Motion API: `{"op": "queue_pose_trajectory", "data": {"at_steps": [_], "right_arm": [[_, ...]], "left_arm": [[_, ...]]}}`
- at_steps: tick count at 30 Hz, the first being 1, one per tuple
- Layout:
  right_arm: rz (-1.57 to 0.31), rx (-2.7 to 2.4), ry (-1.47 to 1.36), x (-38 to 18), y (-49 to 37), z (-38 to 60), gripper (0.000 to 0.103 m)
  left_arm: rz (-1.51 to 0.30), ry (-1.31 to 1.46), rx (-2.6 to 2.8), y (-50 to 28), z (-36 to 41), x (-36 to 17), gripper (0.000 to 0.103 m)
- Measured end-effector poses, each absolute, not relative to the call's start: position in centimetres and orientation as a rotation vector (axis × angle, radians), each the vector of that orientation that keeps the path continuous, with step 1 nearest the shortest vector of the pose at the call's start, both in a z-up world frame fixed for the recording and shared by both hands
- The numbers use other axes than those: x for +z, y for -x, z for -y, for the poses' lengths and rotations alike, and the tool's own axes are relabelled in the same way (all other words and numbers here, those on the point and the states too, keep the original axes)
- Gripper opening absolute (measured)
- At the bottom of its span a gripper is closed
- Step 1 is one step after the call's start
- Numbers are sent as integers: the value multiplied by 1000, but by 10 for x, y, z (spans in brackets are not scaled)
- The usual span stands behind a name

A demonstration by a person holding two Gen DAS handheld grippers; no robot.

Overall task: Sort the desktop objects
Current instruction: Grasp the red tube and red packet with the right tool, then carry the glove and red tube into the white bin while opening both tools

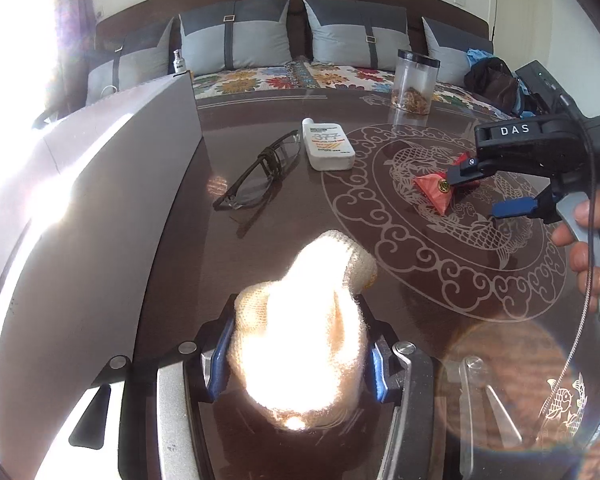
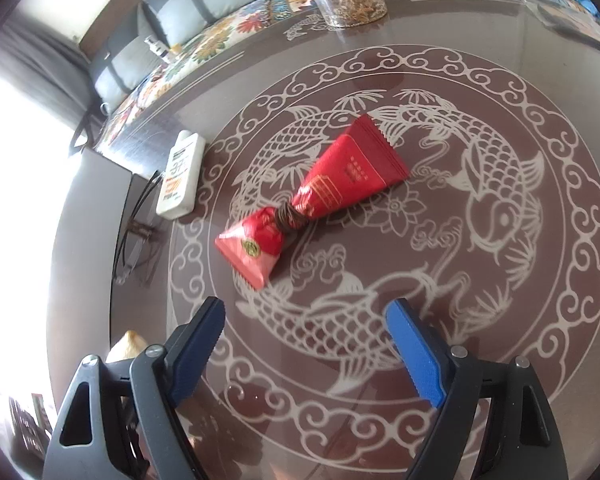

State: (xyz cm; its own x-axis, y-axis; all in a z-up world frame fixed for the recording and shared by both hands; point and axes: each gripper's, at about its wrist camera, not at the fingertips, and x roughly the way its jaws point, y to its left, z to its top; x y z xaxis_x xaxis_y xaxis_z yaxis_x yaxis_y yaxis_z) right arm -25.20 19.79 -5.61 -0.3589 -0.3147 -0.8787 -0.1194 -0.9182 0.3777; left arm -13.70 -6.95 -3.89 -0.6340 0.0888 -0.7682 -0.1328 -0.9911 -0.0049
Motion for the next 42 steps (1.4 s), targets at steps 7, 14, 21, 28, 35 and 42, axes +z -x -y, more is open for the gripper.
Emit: {"op": "queue_pose_trajectory", "data": {"at_steps": [7, 14, 21, 28, 35, 42], "right_arm": [[494, -2656, -1743, -52, 295, -169, 49], [51, -2553, -1581, -23, 253, -138, 22], [-131, -2473, -1313, 57, 183, -102, 22], [-113, -2225, -1095, 106, 142, 43, 22], [-267, -2112, -1067, 79, 131, 176, 23], [-252, -2077, -1184, 41, 142, 170, 73]], "left_arm": [[-64, 1268, 2718, 131, 77, -39, 52], [56, 1184, 2690, 118, 81, -18, 52], [289, 1012, 2728, 60, 131, 60, 52], [327, 1077, 3010, 51, 265, 106, 52], [360, 1533, 3019, 65, 342, 41, 59], [445, 1587, 3059, 39, 343, 16, 78]]}}
